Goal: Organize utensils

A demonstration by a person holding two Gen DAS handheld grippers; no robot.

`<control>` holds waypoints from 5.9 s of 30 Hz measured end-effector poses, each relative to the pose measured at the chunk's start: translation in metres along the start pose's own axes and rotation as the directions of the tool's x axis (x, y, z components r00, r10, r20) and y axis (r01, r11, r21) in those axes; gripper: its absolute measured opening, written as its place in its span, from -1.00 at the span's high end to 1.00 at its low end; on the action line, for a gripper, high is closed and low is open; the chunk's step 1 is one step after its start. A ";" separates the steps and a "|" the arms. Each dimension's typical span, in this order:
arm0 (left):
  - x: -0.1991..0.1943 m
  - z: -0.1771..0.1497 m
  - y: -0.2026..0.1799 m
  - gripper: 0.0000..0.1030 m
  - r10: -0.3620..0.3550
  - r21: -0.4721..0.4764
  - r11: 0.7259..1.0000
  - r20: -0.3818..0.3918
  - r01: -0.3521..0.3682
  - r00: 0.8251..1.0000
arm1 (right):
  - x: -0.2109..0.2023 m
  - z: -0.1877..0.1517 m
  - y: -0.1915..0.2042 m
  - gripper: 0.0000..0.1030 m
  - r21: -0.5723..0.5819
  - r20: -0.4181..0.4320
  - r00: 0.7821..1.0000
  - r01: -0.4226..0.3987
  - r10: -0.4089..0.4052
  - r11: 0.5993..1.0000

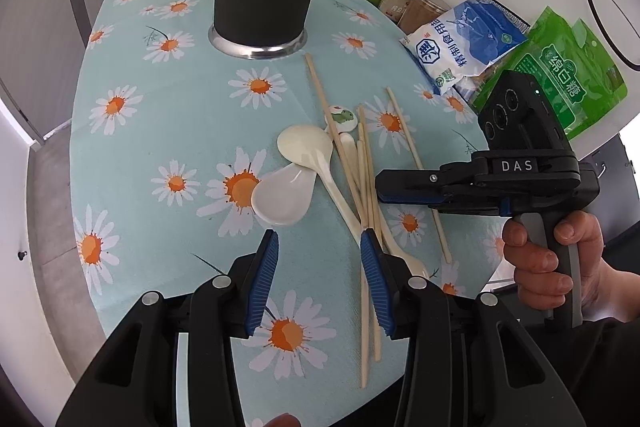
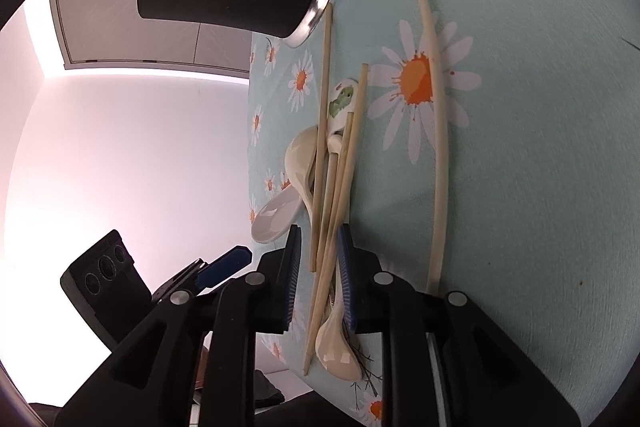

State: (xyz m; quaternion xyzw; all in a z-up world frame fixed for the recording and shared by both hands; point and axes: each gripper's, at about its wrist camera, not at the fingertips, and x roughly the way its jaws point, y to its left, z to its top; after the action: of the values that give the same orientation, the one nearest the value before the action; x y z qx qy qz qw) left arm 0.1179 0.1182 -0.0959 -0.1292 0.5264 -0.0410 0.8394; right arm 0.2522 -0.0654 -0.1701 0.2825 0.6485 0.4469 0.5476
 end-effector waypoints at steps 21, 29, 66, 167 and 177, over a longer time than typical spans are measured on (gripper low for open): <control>0.003 -0.003 0.002 0.19 0.000 -0.005 1.000 -0.011 0.000 1.000 | 0.009 0.002 0.002 0.87 -0.016 -0.008 0.998 0.057 -0.057 0.998; 0.014 -0.002 -0.003 0.19 -0.001 0.009 1.000 -0.038 0.001 0.999 | -0.004 0.002 0.007 0.88 -0.058 0.002 0.998 0.060 -0.060 0.997; 0.061 0.015 -0.023 0.87 0.069 0.063 0.997 -0.248 -0.055 0.966 | -0.099 0.007 0.072 0.89 -0.317 0.172 0.975 0.187 -0.138 0.930; -0.056 0.246 0.039 0.90 -0.071 0.031 0.997 0.672 0.068 0.737 | -0.051 0.174 0.261 0.67 -0.569 0.406 0.882 0.449 -0.240 0.689; -0.063 0.228 0.032 0.89 -0.063 0.031 0.998 0.641 0.057 0.765 | -0.066 0.145 0.260 0.66 -0.553 0.412 0.881 0.444 -0.232 0.705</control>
State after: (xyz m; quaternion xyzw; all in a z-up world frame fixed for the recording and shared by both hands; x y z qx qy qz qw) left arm 0.2915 0.2011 0.0447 -0.1484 0.2034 -0.0238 0.9675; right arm 0.3753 0.0321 0.0913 0.0231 0.4062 0.4782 0.7784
